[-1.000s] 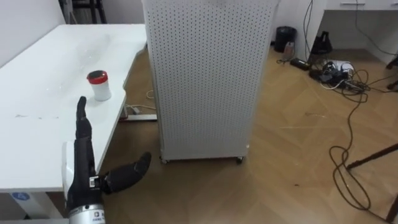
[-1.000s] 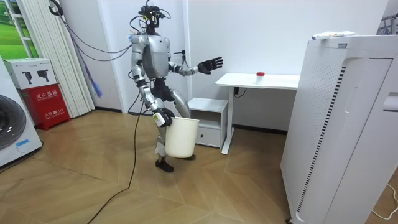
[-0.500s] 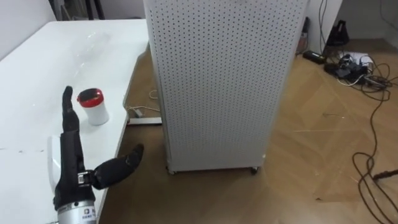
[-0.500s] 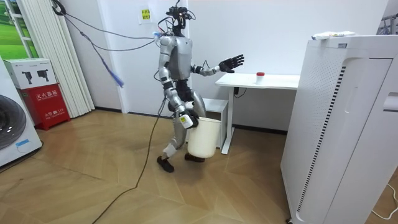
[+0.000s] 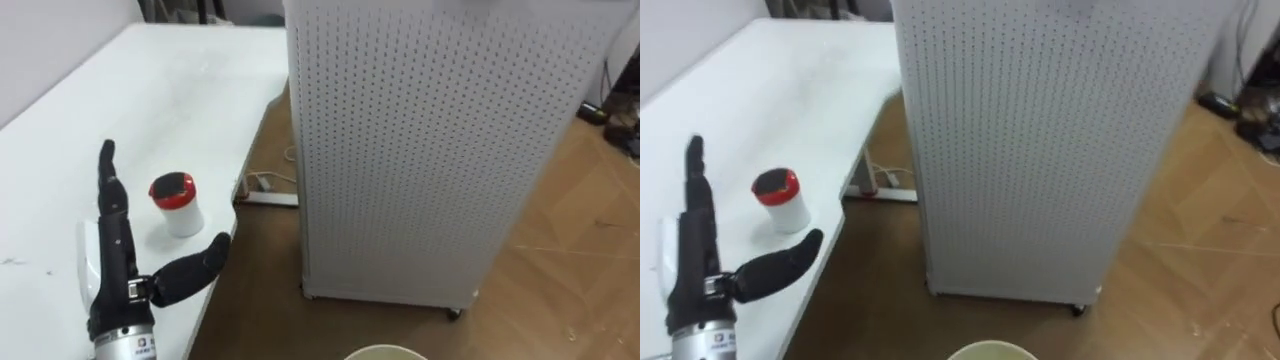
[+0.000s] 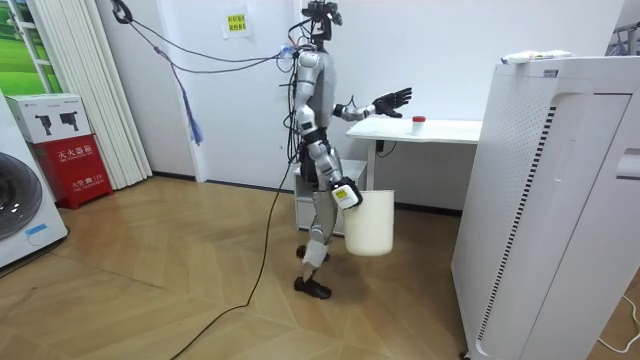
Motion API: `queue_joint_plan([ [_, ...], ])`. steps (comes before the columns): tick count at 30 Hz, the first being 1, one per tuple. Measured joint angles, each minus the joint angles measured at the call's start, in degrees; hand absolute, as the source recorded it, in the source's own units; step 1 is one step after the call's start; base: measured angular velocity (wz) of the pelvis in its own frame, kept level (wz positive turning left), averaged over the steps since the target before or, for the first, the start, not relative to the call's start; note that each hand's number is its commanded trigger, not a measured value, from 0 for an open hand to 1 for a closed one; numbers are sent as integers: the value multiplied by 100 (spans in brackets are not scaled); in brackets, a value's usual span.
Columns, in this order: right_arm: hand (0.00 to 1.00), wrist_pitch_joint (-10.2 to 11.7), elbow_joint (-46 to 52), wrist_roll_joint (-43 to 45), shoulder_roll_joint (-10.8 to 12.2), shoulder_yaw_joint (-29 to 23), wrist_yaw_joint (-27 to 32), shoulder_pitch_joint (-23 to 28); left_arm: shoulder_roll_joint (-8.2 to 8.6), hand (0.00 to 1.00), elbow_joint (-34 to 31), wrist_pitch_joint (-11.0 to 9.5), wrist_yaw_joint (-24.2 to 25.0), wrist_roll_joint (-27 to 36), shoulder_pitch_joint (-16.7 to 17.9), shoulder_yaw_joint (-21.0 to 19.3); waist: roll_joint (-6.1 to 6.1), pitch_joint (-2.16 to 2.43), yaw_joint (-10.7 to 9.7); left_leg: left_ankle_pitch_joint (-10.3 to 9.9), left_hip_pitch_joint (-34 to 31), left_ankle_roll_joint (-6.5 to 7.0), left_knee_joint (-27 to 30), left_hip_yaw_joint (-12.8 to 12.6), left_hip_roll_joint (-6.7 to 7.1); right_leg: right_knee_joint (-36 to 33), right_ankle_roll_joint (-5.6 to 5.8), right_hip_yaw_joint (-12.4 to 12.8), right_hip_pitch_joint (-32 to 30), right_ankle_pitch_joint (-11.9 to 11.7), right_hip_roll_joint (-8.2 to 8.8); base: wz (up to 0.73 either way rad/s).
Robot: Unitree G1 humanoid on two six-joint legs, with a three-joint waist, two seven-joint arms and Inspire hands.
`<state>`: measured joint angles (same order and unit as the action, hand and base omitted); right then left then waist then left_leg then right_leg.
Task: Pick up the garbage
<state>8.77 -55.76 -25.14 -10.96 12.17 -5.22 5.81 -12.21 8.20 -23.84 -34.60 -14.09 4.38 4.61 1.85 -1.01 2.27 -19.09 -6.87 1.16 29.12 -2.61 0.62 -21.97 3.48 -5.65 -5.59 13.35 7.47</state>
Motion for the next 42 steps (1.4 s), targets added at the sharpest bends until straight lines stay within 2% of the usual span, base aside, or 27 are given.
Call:
queue_joint_plan([
  [1, 100, 12, -21, -123, -27, -28, 2, 2, 17, 0, -5, 1, 36, -16, -46, 35, 37, -7, -76, 137, -206, -62, -421, -6, 33, 220, 33, 301, 162, -18, -15, 78],
  [2, 100, 6, -30, -154, -57, -71, 2, -6, 23, 0, -30, 1, 36, -33, -76, 67, 8, 11, -74, 445, -327, 73, -612, -37, 8, 254, 46, 350, 160, -10, -46, 33],
  [3, 100, -20, -95, -153, -63, -101, -5, 2, 4, 0, -36, 3, -11, -159, -24, 53, 58, 18, 86, 593, -259, 148, -622, -214, 0, 301, 100, 341, 146, 4, -25, -13],
  [5, 100, -19, -95, -150, -49, -99, -72, 18, -31, 0, -33, 21, -85, -187, 51, 35, 90, 23, 167, 592, -115, 148, -732, -261, -7, 579, 115, 120, 318, -77, -60, -24],
  [7, 100, -18, -51, -59, -47, -96, -155, 32, -31, 0, -33, 24, -107, -178, 45, -1, 89, 24, 238, 591, 60, 148, -845, -176, 7, 874, 108, -104, 547, -206, -72, -28],
  [9, 100, -11, -32, 40, -43, -96, -199, 35, -28, 0, -31, 24, -99, -169, 48, -1, 83, 29, 235, 585, 196, 136, -979, -176, 22, 1060, 118, -236, 739, -233, -65, -16],
  [18, 100, -20, -37, 121, -46, -86, -480, 141, 26, 0, -13, 51, -67, -113, 194, 10, 100, 26, 113, 578, 403, 124, -1174, -194, -5, 1135, 117, -325, 849, -233, -139, -1],
  [23, 100, -90, -8, 140, -45, -87, -496, 137, 65, 0, 511, 59, -66, 38, 136, 17, 97, 28, 108, 555, 464, 85, -1209, -220, -33, 1115, 105, -364, 858, -240, -156, -3],
  [25, 100, -122, 30, 218, -36, -87, -498, 138, 107, 0, 890, 112, -15, 195, 137, 14, 112, 27, 116, 555, 468, 84, -1209, -232, -74, 1103, 90, -363, 850, -249, -156, -2],
  [28, 100, -134, 62, 299, -9, -1, -497, 142, 152, 0, 1079, 149, 51, 564, 136, 10, 148, 31, 118, 545, 466, 74, -1208, -208, -81, 1047, 79, -374, 839, -256, -161, 0],
  [42, 100, -135, 286, 421, -5, 62, -492, 224, 149, 0, 1122, 148, -4, 1600, 127, 5, 158, 36, 103, 544, 465, 73, -1181, -217, -87, 1015, 51, -404, 805, -276, -172, -1],
])
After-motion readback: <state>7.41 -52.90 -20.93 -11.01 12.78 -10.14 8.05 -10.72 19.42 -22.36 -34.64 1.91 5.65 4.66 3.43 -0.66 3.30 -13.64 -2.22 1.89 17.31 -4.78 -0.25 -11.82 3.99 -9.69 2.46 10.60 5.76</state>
